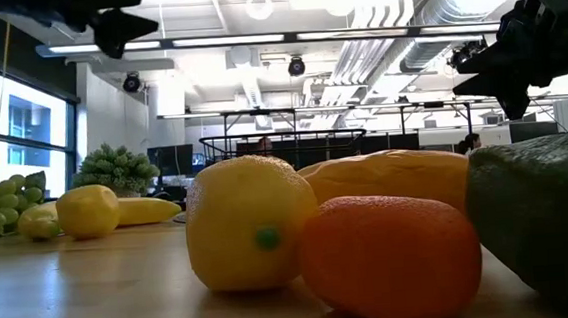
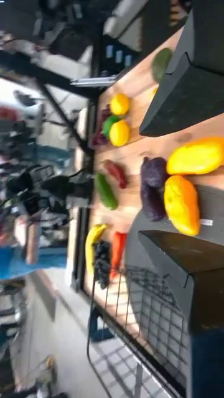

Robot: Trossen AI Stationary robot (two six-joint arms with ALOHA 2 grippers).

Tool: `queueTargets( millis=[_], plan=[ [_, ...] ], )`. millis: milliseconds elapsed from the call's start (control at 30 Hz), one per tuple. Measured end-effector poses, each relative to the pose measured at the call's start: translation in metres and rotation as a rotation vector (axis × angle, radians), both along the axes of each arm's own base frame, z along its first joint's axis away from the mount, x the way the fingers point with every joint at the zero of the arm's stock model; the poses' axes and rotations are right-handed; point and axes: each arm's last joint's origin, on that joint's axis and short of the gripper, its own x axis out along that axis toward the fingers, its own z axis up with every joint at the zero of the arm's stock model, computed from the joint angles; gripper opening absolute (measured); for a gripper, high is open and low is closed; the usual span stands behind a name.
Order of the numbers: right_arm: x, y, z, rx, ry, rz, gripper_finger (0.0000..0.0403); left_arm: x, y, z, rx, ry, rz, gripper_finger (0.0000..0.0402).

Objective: Build produce basket
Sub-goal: Put the mango into the black wire basket

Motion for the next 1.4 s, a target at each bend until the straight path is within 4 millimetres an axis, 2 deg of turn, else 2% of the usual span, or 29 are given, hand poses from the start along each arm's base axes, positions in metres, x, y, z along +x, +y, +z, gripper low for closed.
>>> queueTargets(
  millis=[167,300,633,1100,1400],
  plan=[
    [0.000,0.000,0.000,0.000,0.000,0.000,0.0172,0.026,-0.006,0.007,0.016,0.069,-0.032,0.0250],
    [0.000,0.000,0.000,0.000,0.000,0.000,0.0172,0.045,-0.014,0.003,-0.006,0.130,-0.061,0.0251],
    [0.000,0.000,0.000,0.000,0.000,0.000,0.0172,0.089,-0.033,-0.025,-0.067,0.228,-0.121,0.0295],
    [0.000,0.000,0.000,0.000,0.000,0.000,0.0172,0.124,-0.045,-0.062,-0.083,0.299,-0.104,0.0388],
    [0.000,0.000,0.000,0.000,0.000,0.000,0.0172,0.140,-0.045,-0.089,-0.107,0.363,-0.076,0.0398]
  ],
)
